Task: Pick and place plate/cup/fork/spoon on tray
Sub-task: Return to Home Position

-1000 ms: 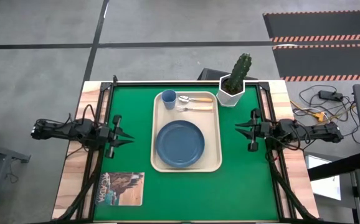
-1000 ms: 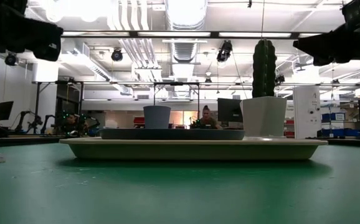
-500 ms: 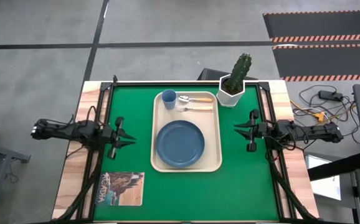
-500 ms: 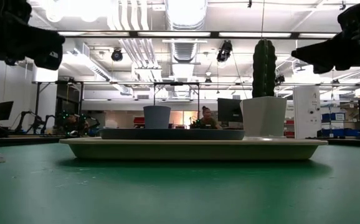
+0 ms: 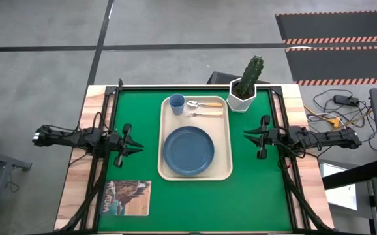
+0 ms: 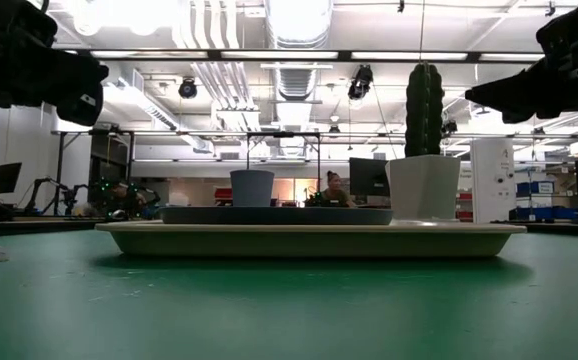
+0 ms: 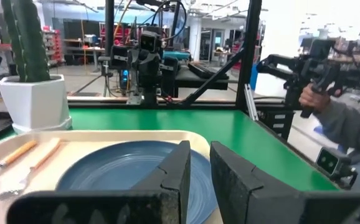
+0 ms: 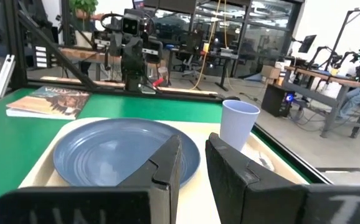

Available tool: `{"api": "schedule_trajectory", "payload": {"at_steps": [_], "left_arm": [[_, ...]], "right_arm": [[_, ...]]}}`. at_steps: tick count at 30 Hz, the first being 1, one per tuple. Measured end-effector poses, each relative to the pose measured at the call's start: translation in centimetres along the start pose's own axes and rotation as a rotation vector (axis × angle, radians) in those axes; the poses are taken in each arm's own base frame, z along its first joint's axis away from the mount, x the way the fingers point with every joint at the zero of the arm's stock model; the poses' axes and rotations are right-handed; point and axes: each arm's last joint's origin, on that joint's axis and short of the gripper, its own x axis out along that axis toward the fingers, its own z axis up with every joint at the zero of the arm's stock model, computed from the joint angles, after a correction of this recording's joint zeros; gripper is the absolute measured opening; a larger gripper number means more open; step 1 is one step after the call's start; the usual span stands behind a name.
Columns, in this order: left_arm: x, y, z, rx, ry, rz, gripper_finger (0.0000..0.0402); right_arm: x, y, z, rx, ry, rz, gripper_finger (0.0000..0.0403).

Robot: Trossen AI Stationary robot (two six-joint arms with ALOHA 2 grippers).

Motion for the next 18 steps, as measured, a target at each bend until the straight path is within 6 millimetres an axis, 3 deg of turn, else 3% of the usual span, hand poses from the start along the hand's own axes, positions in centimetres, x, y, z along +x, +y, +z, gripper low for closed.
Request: {"api": "schedule_trajectory", "payload": {"at_steps": [9,18], "left_arm": [[0.18,0.17,-0.10,-0.041,0.006,0.057,0.0044],[0.37,0.28,-0.33,0.042,0.033,0.095,0.0044]], "right_arm": [[0.03,0.01,-0.06,-0.015,0.005,0.000,0.0063],[0.04,0.02,-0.07,-0.134,0.005,0.001,0.0063]]}}
